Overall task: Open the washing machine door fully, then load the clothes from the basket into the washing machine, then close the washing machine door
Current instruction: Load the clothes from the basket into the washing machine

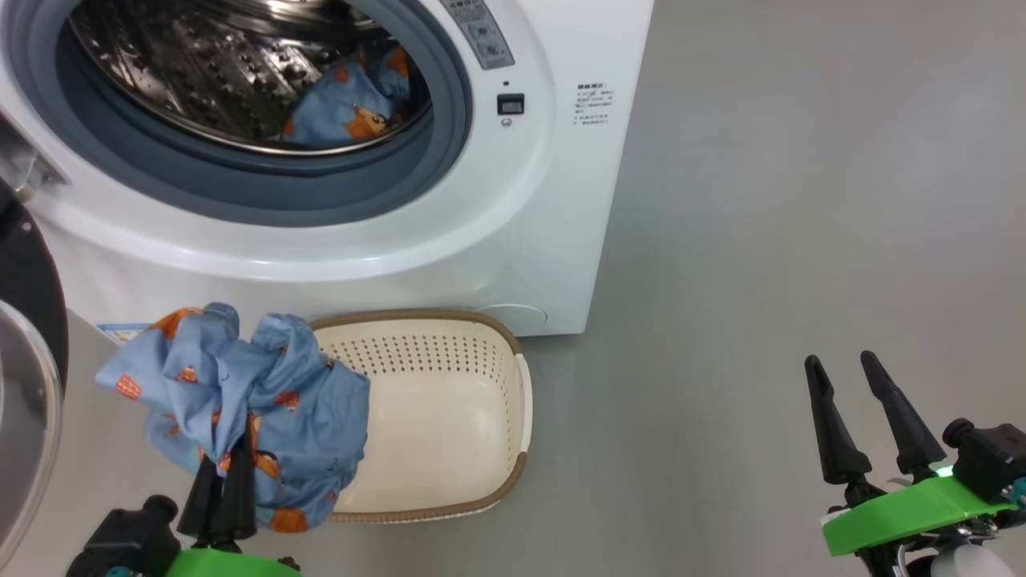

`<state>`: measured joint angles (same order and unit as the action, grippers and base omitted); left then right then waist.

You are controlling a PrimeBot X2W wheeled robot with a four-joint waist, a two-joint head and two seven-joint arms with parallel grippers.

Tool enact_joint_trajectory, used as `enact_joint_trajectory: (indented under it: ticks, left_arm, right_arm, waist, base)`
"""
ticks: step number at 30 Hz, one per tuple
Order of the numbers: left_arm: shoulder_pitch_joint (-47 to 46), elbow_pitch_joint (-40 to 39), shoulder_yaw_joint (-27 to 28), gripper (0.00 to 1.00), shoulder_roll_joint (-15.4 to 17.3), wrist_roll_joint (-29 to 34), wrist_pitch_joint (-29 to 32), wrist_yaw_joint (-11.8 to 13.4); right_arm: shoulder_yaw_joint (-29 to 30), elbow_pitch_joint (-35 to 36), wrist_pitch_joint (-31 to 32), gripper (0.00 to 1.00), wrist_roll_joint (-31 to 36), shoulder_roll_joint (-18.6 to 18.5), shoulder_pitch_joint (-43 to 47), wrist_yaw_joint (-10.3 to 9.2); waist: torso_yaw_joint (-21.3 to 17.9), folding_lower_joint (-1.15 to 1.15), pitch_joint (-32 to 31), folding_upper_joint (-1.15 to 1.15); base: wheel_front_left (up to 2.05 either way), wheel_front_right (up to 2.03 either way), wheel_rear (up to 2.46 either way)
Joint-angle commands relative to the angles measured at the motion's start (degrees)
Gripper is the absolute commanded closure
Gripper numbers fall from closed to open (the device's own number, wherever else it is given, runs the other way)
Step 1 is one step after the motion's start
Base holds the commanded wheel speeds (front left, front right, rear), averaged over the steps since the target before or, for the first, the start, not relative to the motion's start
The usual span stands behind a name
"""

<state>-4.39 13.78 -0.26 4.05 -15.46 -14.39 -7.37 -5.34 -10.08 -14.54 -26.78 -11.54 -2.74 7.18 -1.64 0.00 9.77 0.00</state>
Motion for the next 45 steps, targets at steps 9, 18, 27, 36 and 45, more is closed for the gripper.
enact_joint_trajectory:
  ticks: [9,18,27,36,45]
  left_arm:
    - [-3.69,-2.27,2.44,1.0,0.41,-0.39,-0.61,-0.12]
    - [-11.32,-1.06,3.18,1.0,0.78,-0.01,-0.61,-0.12]
    - [-27.74,2.26,3.58,1.0,4.73,2.35,-0.61,-0.12]
    - [-46.13,16.07,4.3,1.0,9.7,2.79,-0.61,-0.12]
    - [-60.96,33.91,2.75,1.0,12.79,3.78,-0.61,-0.12]
  right_arm:
    - [-0.32,2.03,-0.46,0.0,-0.1,-0.57,-1.83,0.31]
    - [-0.39,2.54,-0.46,0.0,0.2,0.23,-4.69,0.31]
    - [-0.81,2.83,-0.46,0.0,0.26,1.17,-8.75,0.31]
    - [-1.47,2.84,-0.46,0.0,0.26,2.95,-11.95,0.31]
    - [-3.45,2.76,-0.46,0.0,0.12,4.56,-13.82,0.31]
  waist:
    - [0.02,0.0,4.87,0.0]
    - [-0.63,0.0,10.16,0.0]
    - [-2.3,0.0,16.18,0.0]
    - [-5.06,0.0,20.6,0.0]
    - [-8.0,0.0,24.2,0.0]
  base:
    - [0.0,0.0,0.0]
    - [0.0,0.0,0.0]
    - [0.0,0.0,0.0]
    - [0.0,0.0,0.0]
    - [0.0,0.0,0.0]
